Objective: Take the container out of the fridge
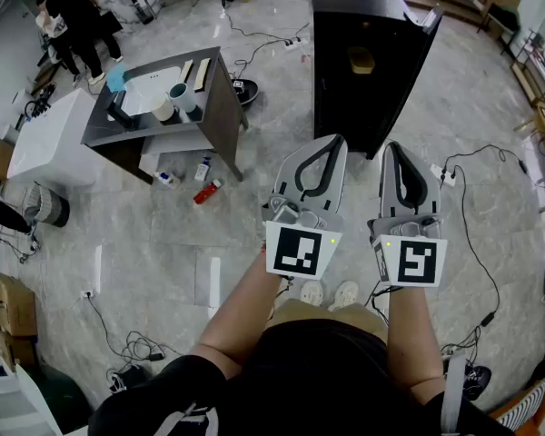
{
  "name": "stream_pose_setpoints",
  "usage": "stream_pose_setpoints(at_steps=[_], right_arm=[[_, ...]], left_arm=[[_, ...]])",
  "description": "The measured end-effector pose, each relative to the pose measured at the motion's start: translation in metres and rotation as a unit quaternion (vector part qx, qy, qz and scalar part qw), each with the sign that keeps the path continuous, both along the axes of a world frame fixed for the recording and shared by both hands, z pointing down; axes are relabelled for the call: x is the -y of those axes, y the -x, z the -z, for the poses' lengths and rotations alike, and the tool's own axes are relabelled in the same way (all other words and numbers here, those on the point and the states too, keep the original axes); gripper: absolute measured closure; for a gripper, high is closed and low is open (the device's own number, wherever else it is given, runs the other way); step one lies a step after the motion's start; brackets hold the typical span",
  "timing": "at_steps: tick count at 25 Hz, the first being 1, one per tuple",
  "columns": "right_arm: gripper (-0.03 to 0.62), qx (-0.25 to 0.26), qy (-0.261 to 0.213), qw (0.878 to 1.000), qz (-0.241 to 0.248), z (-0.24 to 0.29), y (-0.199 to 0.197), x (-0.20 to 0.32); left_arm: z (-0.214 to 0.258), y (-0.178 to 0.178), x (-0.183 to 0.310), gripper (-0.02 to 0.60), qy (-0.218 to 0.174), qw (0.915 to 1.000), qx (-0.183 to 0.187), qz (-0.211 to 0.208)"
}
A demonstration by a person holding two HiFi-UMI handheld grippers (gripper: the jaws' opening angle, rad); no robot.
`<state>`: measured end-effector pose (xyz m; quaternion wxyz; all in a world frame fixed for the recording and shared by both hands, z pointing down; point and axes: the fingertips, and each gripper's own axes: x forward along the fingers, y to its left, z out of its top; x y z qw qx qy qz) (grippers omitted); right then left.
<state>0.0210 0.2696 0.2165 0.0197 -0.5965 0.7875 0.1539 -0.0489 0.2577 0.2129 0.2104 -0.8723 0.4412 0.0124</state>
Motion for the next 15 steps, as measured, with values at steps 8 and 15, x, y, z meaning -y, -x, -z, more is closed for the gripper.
stream_pose_setpoints(at_steps=[8,15], right_arm=[[0.557,-0.001,-0.001,1.0,0.002,-0.001,0.0015,0.003],[0.557,-0.011,-0.002,1.0,0.005,0.0,0.0028,0.0032]], left_arm=[[0.0027,-0.0038,0.0045,0.557,-0.004,1.0,-0.001,-0.004],[0.0025,-0.0041,0.0081,0.557,0.0,1.0,-0.005,-0.004]])
